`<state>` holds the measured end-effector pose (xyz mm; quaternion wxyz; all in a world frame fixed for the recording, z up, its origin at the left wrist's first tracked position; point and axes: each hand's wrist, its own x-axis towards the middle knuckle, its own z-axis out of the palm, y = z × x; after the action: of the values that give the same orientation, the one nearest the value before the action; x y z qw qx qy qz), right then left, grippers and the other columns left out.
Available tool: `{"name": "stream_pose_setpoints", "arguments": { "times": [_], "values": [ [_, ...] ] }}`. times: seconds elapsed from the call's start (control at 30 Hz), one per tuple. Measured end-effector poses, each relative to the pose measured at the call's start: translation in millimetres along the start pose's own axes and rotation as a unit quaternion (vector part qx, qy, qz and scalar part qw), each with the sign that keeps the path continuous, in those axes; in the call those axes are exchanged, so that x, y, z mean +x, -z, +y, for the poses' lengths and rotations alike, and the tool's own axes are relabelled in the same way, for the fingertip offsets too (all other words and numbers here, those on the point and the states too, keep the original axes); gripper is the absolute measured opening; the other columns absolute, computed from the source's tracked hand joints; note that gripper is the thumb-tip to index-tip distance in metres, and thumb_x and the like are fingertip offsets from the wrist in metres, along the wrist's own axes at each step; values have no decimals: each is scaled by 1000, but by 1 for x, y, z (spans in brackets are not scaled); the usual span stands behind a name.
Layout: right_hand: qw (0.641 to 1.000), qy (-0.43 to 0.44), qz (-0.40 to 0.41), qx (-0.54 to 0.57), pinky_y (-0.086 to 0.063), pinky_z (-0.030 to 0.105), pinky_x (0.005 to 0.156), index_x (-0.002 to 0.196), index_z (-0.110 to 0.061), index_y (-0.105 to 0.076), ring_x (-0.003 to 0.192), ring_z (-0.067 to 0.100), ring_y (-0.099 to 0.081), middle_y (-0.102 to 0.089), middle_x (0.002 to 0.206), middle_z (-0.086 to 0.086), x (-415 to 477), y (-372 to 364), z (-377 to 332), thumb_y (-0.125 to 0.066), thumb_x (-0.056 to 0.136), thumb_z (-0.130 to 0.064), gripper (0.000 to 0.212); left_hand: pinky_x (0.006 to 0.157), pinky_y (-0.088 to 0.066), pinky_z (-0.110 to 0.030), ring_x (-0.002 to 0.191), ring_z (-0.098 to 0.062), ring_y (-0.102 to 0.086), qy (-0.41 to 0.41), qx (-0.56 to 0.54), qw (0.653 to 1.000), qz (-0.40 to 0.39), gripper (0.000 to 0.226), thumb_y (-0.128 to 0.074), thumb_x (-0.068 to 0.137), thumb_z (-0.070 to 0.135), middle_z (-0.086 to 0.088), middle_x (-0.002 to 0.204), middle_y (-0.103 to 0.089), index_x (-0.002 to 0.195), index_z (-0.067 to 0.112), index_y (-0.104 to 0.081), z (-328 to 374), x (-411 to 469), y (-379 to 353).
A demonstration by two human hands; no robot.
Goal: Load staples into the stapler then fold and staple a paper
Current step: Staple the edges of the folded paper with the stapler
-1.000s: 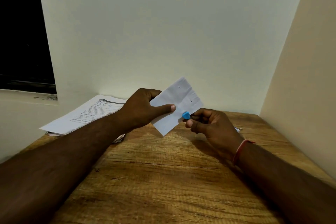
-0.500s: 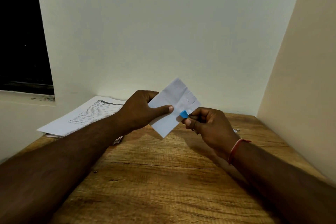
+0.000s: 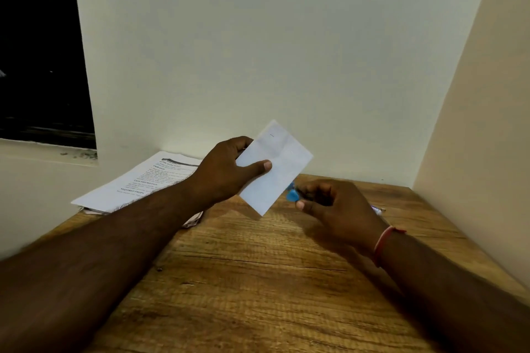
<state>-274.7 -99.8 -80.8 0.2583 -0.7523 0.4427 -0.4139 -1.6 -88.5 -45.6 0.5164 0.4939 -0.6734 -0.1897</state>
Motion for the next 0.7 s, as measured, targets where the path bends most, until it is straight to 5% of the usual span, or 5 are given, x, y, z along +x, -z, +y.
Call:
{"name": "stream_pose_setpoints", "arguments": {
  "times": [0.1, 0.37, 0.47, 0.57, 0.7],
  "values": [
    [989, -7, -31, -147, -56, 26, 86, 107, -38, -85, 97, -1, -74, -82, 99, -19, -3, -1, 3, -92, 90, -33, 19, 85, -67, -42, 98, -19, -83, 21, -44, 999, 13, 30, -87, 98, 41, 3, 111, -84, 120, 26, -73, -4, 1, 3],
    [984, -24, -62, -164, -52, 25, 92, 115, -42, -83, 107, -5, -66, -77, 106, -25, -7, -4, -6, -94, 87, -39, 30, 71, -63, -27, 93, -14, -85, 56, -126, 990, -21, 33, -82, 101, 42, 6, 112, -87, 130, 29, -70, -4, 1, 0],
    [998, -21, -51, 8, -55, 19, 88, 120, -43, -83, 109, -2, -74, -82, 114, -20, -7, -4, -12, -93, 85, -50, 36, 78, -66, -34, 96, -16, -85, 68, -116, 991, -26, 43, -82, 101, 45, 5, 117, -86, 138, 31, -64, -4, 1, -4],
    [976, -2, -23, 214, -63, 27, 85, 118, -37, -86, 105, 12, -81, -86, 116, -5, -8, -4, -23, -87, 88, -49, 32, 88, -71, -45, 99, -18, -85, 71, -113, 991, -20, 50, -85, 97, 46, 3, 121, -84, 138, 36, -58, -6, 0, -9],
    [976, 24, 32, 213, -69, 33, 79, 116, -30, -86, 89, 21, -83, -87, 102, 3, -9, -11, -25, -84, 98, -17, 23, 88, -66, -36, 108, -15, -77, 18, -31, 999, 1, 67, -95, 86, 46, 7, 130, -71, 137, 35, -53, -8, -6, -19]
  ]
}}
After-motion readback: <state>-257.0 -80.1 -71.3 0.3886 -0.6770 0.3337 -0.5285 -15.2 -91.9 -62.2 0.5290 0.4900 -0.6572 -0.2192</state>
